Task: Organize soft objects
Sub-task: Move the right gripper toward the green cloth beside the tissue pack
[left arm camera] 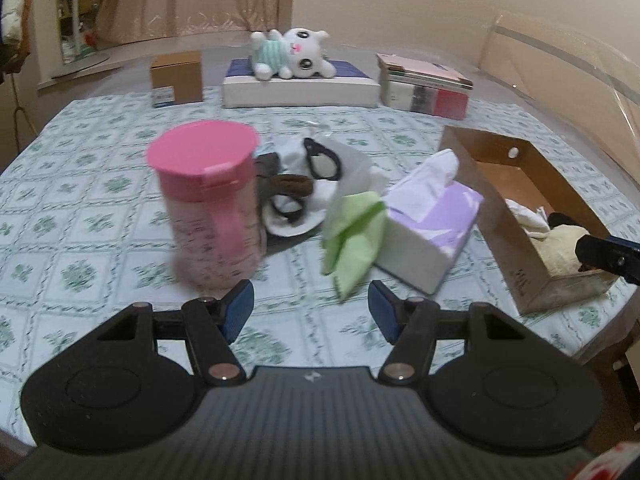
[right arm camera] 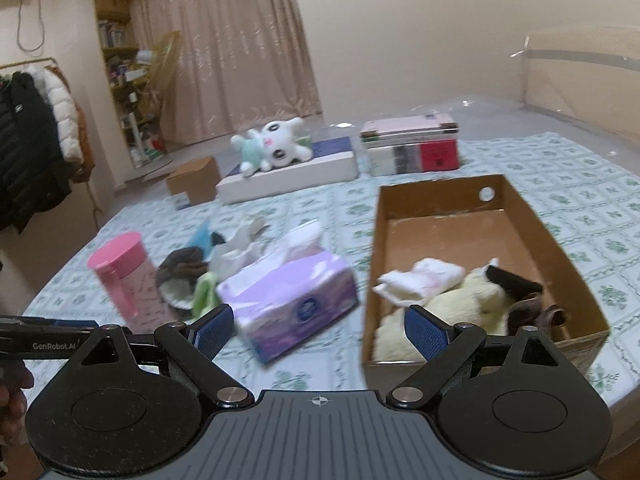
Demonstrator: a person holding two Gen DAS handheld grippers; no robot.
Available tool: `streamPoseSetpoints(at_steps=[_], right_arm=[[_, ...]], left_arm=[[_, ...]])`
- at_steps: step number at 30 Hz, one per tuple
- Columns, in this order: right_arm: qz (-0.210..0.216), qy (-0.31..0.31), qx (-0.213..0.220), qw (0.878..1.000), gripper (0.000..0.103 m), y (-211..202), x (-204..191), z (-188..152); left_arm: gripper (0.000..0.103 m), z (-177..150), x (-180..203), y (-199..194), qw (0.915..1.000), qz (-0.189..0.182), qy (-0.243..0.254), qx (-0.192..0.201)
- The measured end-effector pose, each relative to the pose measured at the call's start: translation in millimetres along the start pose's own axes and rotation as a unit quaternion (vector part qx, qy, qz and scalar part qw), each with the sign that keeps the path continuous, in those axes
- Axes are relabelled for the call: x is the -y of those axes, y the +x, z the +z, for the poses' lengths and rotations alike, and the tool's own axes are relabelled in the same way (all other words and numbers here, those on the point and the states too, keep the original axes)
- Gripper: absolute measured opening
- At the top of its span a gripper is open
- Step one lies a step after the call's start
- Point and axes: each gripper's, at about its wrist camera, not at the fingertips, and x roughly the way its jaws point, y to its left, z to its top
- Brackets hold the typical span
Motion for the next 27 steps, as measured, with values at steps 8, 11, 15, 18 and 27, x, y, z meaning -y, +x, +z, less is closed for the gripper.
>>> streamPoseSetpoints(at_steps=[8,11,15,18,27], right_arm=[[0.009,-0.026,-0.008,1.0,0.092,9.3,-20.7,1.2],[0.011,-0.038,-0.012,0.999,0.092,14.1,-26.6,1.1],[0.018,-0.049,-0.022,0.998,0.092,24.1,-34.5,-0.2],[0.027,-0.054,-0.03,0.998,0.092,33.6,-42.6,-2.5],[0.056,-0.073,-0.045,0.995,0.091,76.3,-83.5,-7.1]], left_arm=[[0.06,-3.7,-12.9,-6.3,0.9999,0.0,-0.007,0.009],[0.06,-3.7,-12.5,-3.6,0.9999,0.001,-0.006,0.01],[0.06,-5.6,-15.3,-0.5,0.9999,0.001,-0.01,0.006],[0.06,-7.1,-20.4,2.9,0.9999,0.004,-0.013,0.002],[0.06,-11.6,-41.8,14.5,0.9997,0.017,-0.015,-0.003]])
